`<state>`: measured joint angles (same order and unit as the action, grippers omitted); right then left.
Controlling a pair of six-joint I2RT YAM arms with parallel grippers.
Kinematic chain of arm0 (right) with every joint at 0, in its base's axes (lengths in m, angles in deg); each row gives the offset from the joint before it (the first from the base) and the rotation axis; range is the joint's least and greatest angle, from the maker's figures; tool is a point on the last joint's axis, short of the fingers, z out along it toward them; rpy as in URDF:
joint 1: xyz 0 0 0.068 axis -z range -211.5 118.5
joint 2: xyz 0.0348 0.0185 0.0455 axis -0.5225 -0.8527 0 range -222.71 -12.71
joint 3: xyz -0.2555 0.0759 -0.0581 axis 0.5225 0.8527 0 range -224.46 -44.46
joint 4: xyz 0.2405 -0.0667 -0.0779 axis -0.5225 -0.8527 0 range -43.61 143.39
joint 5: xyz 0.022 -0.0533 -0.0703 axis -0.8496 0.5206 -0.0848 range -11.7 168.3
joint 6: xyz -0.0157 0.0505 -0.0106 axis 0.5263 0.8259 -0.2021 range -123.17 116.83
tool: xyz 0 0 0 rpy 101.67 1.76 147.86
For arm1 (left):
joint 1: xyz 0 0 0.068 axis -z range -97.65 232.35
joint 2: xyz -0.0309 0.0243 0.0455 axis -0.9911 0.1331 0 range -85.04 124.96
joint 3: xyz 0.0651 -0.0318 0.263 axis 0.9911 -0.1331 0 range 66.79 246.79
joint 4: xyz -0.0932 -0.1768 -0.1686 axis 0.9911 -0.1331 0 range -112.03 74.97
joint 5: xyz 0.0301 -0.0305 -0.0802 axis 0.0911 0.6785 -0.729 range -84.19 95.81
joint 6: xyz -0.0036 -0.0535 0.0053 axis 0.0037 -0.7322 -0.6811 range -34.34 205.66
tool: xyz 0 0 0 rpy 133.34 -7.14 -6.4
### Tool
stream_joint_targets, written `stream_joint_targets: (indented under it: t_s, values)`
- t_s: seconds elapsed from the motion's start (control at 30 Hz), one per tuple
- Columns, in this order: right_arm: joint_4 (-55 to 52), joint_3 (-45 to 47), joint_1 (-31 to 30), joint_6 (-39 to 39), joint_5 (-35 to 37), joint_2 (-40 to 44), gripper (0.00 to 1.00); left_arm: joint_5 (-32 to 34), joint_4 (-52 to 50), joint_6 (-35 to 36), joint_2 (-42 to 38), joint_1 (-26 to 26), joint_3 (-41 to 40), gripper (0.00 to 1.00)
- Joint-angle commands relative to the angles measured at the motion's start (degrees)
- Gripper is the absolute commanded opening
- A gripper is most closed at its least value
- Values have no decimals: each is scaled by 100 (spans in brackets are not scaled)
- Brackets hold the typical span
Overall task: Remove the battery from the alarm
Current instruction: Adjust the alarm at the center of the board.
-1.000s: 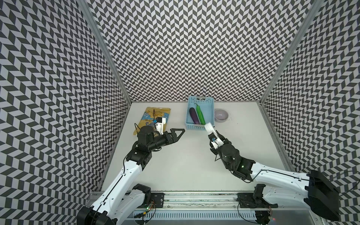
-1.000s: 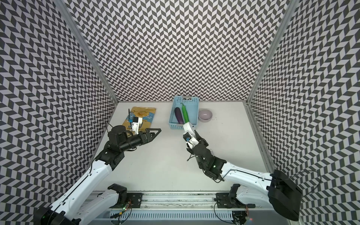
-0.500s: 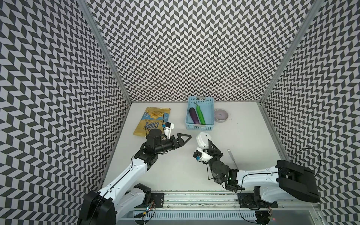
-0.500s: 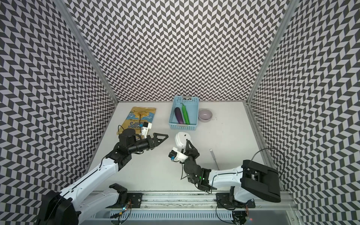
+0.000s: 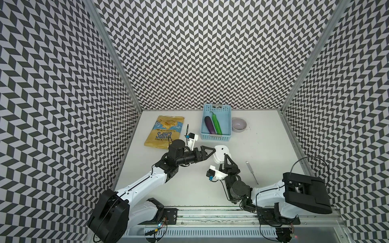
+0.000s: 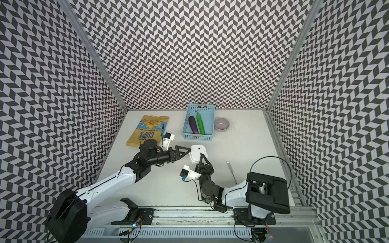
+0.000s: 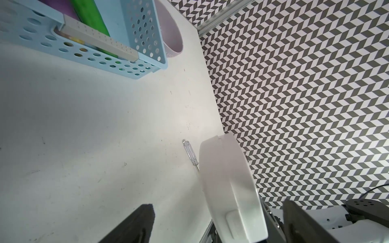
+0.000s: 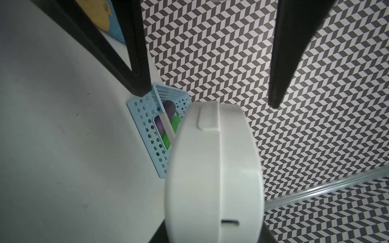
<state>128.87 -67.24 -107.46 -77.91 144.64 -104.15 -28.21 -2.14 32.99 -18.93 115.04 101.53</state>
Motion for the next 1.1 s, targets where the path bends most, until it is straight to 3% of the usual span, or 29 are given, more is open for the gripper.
stream_joint_targets:
  t_s: [0.0,0.1,0.17,0.4,0.67,0.9,1.07]
  values:
    - [1803,-166,-22,-999,132,-357,30,312,120,-20,-47,178,143,93]
    - [3257,-227,-24,-2078,122,-964,30,335,194,-68,74,311,146,90]
    - [3254,-337,-28,-2226,126,-1168,31,356,206,-69,182,408,202,88]
    - [3241,-360,-59,-2115,107,-1151,33,580,65,11,408,651,347,81]
    - [3239,-315,-59,-1947,124,-1113,34,402,484,-156,432,660,269,56]
    - [3178,-179,-50,-1597,186,-987,37,555,550,-187,228,660,244,48]
    - [2244,-137,-50,-708,136,-668,53,488,813,-278,183,660,228,33]
